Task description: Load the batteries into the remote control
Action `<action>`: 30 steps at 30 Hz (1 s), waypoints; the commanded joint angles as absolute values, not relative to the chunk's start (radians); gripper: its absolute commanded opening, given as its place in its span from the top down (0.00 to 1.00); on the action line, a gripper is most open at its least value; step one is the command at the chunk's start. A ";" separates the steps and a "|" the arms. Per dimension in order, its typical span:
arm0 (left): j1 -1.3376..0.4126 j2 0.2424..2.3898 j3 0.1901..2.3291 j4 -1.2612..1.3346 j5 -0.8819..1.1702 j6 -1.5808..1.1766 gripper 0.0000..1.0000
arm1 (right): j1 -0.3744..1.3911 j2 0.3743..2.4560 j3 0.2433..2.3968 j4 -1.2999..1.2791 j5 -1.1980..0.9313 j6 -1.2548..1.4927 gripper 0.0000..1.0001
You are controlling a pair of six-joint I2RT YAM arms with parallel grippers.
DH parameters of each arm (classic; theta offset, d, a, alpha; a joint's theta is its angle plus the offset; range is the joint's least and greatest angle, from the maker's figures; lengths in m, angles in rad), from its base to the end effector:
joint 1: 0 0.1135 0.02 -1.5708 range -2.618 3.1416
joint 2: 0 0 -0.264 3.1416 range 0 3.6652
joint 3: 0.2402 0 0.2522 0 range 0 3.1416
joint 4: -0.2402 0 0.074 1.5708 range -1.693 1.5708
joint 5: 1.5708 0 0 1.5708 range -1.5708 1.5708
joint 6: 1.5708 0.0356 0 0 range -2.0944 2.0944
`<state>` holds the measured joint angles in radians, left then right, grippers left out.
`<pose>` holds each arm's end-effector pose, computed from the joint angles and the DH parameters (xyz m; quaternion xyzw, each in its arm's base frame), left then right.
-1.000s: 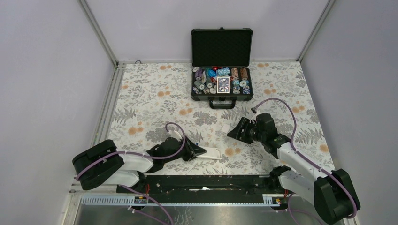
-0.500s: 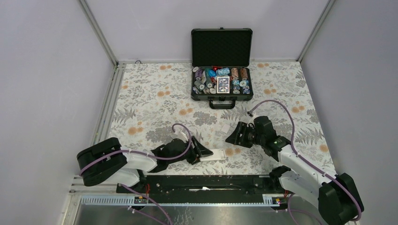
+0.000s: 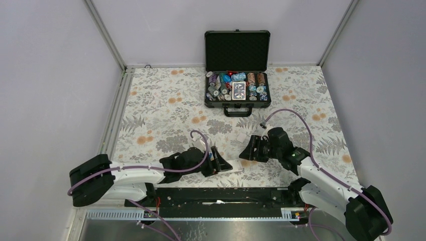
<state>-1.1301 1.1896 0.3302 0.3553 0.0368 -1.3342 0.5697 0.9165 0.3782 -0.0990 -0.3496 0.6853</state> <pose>0.0940 -0.2023 0.1593 -0.0784 0.8574 -0.4847 0.1539 0.1507 0.1110 0.1850 -0.0273 0.8825 0.3859 0.2675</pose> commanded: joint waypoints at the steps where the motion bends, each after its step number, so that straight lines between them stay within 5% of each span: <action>1: -1.145 1.134 0.393 0.194 -0.027 -1.256 0.28 | 0.584 0.888 0.400 -0.137 -0.321 0.675 0.36; 20: -1.154 1.061 0.521 -0.150 0.033 -1.057 0.22 | 0.667 0.902 0.395 -0.209 -0.302 0.686 0.35; 30: -1.153 1.013 0.594 -0.254 0.008 -0.962 0.21 | 0.767 0.938 0.397 -0.211 -0.292 0.708 0.46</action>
<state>-1.1484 1.0225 0.5552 -0.2234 0.0322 -1.0157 0.7273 0.9287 0.3782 -0.2020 -0.3092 0.6930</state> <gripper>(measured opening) 0.790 0.581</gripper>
